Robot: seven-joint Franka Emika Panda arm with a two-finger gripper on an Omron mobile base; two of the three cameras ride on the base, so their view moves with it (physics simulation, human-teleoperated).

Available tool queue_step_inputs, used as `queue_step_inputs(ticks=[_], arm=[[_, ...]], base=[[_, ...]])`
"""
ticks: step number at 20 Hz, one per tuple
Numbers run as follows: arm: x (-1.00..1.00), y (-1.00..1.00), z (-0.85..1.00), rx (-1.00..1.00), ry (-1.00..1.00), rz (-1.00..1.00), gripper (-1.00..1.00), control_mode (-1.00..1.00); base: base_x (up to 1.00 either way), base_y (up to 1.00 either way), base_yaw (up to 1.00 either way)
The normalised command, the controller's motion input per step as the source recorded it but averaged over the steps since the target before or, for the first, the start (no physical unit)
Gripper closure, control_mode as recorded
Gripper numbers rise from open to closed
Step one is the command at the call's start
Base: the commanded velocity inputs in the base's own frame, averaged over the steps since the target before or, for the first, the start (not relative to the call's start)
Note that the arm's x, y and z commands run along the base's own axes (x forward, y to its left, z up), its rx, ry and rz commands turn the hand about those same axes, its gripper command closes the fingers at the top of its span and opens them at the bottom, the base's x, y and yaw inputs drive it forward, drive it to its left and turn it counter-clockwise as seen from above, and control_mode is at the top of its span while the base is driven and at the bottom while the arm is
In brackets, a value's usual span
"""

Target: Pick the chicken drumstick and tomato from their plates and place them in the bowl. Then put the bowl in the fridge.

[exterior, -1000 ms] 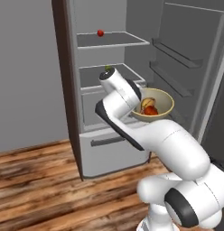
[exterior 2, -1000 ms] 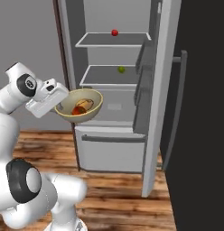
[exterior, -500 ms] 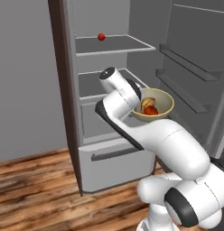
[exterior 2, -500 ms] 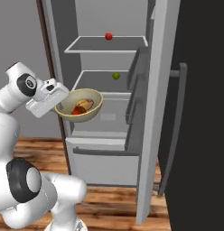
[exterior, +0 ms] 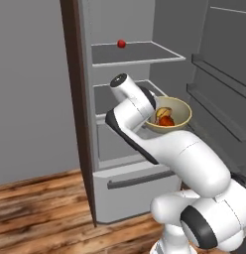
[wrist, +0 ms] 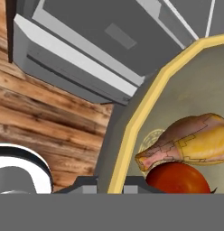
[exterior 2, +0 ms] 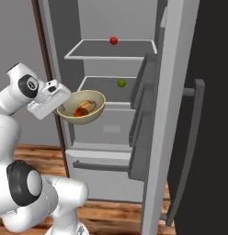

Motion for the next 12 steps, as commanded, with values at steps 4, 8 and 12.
queue_step_inputs(ticks=[4, 8, 12], arm=[[0.0, 0.0, 0.0, 0.0, 0.0, 0.0, 1.0, 1.0], [0.0, 0.0, 0.0, 0.0, 0.0, 0.0, 1.0, 1.0], [0.0, 0.0, 0.0, 0.0, 0.0, 0.0, 1.0, 1.0]], base=[[0.53, -0.16, 0.17], [0.54, -0.22, 0.1], [0.51, -0.16, 0.06]])
